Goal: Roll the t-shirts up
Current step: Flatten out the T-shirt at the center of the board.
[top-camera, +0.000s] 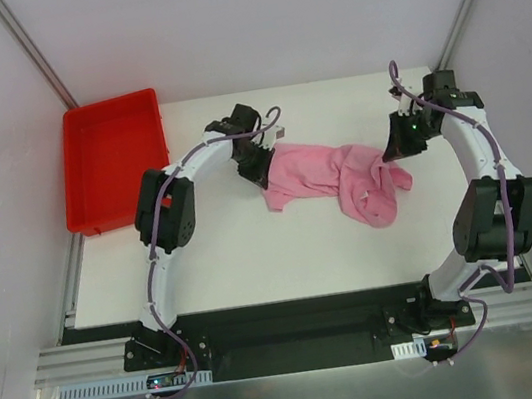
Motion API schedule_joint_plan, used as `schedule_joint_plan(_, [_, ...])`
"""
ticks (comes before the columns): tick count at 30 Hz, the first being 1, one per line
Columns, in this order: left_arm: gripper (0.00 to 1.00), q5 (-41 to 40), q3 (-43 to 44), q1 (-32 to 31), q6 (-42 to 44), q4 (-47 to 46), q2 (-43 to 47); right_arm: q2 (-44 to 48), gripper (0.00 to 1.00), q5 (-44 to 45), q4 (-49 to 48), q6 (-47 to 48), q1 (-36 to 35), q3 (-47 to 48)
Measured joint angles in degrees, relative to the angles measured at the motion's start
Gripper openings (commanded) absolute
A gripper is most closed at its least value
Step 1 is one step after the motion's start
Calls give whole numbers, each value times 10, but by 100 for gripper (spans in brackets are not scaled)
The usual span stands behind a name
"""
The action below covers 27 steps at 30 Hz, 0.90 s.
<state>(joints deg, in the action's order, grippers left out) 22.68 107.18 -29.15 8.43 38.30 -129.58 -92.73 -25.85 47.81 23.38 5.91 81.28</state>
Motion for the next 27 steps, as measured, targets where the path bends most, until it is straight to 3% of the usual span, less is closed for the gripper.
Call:
schedule_joint_plan(5, [0,19,-28,14,14,32,81,4,1,-3,12,3,1,19])
schedule_joint_plan(8, [0,48,-51,45,34,71,196,26,1,-28,21,0,14,52])
schedule_joint_plan(13, [0,63,-98,102,78,113,439,140,1,-88,63,9,53,65])
schedule_joint_plan(18, [0,70,-118,90,137,199,606,273,0,-160,143,51,52,63])
schedule_joint_plan(21, [0,66,-110,89,171,228,615,286,1,-196,172,54,52,63])
schedule_joint_plan(25, [0,42,-88,92,209,237,519,187,3,-216,153,22,52,70])
schedule_joint_plan(26, [6,34,-70,95,212,237,476,142,27,-211,146,14,52,84])
schedule_joint_plan(27, [9,22,-50,99,213,232,429,105,36,-203,139,9,52,98])
